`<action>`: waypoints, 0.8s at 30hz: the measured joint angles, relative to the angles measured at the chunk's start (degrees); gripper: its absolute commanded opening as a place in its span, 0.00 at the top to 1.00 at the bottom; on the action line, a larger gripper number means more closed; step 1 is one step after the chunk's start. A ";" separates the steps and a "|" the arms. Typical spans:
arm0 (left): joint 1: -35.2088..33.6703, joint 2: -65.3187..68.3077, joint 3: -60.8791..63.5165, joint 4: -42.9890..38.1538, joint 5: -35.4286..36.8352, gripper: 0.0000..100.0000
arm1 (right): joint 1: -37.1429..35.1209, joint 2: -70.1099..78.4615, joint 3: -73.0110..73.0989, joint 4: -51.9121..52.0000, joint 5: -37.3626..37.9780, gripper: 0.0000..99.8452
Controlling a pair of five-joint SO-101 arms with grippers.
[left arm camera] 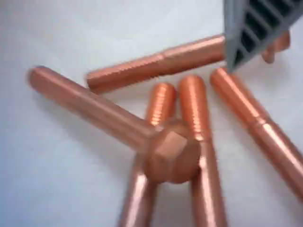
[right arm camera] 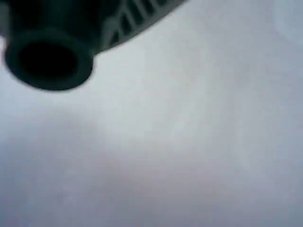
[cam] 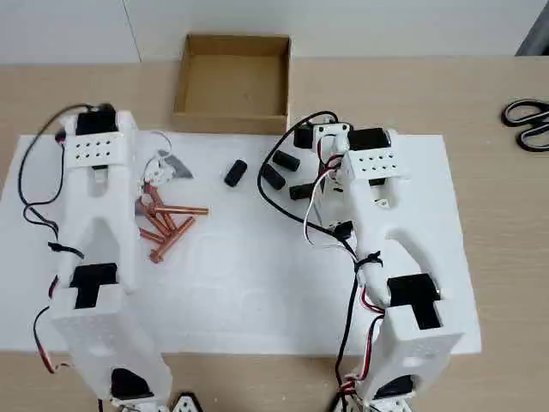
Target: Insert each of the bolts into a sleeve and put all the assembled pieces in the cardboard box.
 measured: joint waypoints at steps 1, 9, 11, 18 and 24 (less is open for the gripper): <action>0.00 0.00 -0.09 0.26 0.18 0.62 | 0.00 0.00 0.00 0.00 0.00 1.00; 0.88 2.99 0.44 0.88 4.84 0.62 | -0.09 0.00 0.00 0.00 0.00 1.00; 0.88 4.75 0.44 0.88 8.88 0.62 | -0.09 0.00 0.00 0.00 0.00 1.00; 0.88 11.34 0.44 0.88 13.80 0.62 | -0.09 0.00 0.00 0.00 0.00 1.00; 0.97 11.69 0.44 0.88 13.89 0.73 | -0.18 0.00 0.00 0.00 0.00 1.00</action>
